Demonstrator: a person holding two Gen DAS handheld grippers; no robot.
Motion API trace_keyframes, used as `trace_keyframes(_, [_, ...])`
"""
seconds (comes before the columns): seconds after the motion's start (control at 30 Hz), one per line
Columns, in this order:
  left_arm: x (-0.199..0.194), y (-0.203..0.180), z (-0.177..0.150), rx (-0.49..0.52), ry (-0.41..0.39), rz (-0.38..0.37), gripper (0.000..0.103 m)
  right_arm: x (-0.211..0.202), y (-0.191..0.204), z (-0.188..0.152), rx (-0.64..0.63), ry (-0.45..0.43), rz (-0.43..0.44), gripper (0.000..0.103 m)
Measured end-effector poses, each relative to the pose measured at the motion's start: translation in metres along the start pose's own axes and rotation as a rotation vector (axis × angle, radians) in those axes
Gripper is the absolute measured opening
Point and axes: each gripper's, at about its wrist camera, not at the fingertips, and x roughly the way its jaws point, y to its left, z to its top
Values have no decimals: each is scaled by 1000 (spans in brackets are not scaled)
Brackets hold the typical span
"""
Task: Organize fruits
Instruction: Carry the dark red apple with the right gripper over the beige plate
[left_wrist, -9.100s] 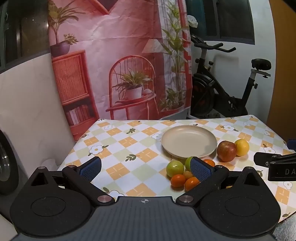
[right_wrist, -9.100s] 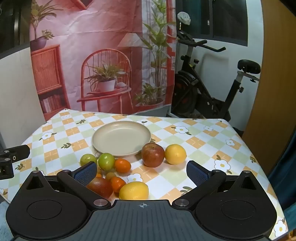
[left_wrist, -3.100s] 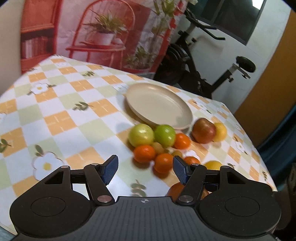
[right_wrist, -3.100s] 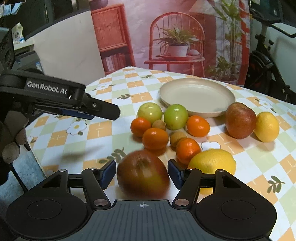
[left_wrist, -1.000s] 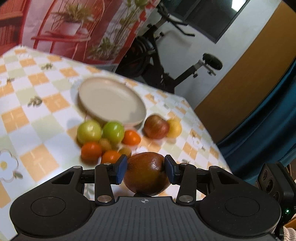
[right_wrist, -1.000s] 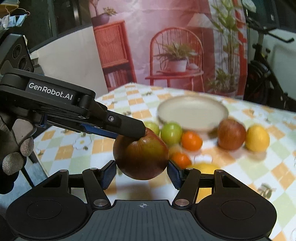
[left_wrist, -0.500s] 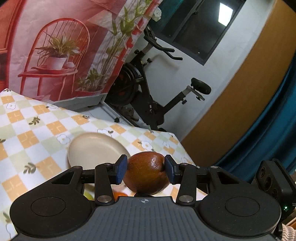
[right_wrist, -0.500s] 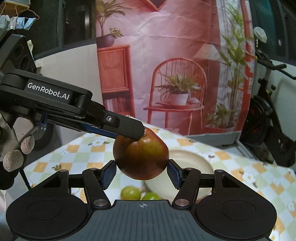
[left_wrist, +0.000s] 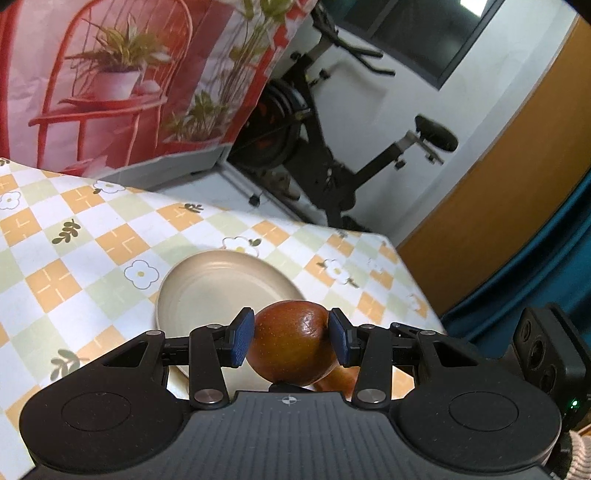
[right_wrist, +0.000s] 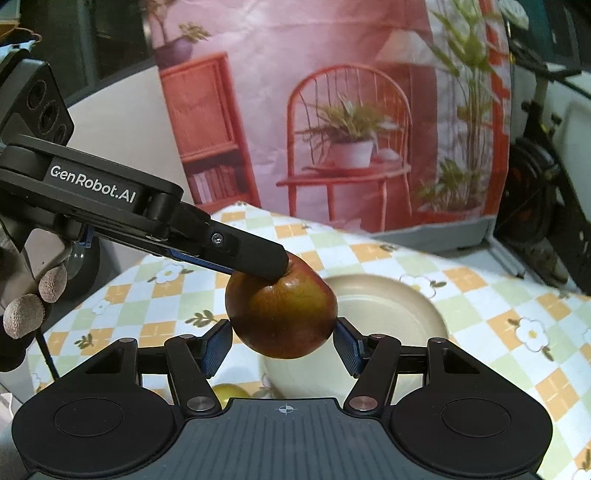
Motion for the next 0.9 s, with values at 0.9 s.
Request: trace_keyframes(0.9, [106,85,45,-114,139,36,46,142,-57,18,31,196,-49,56])
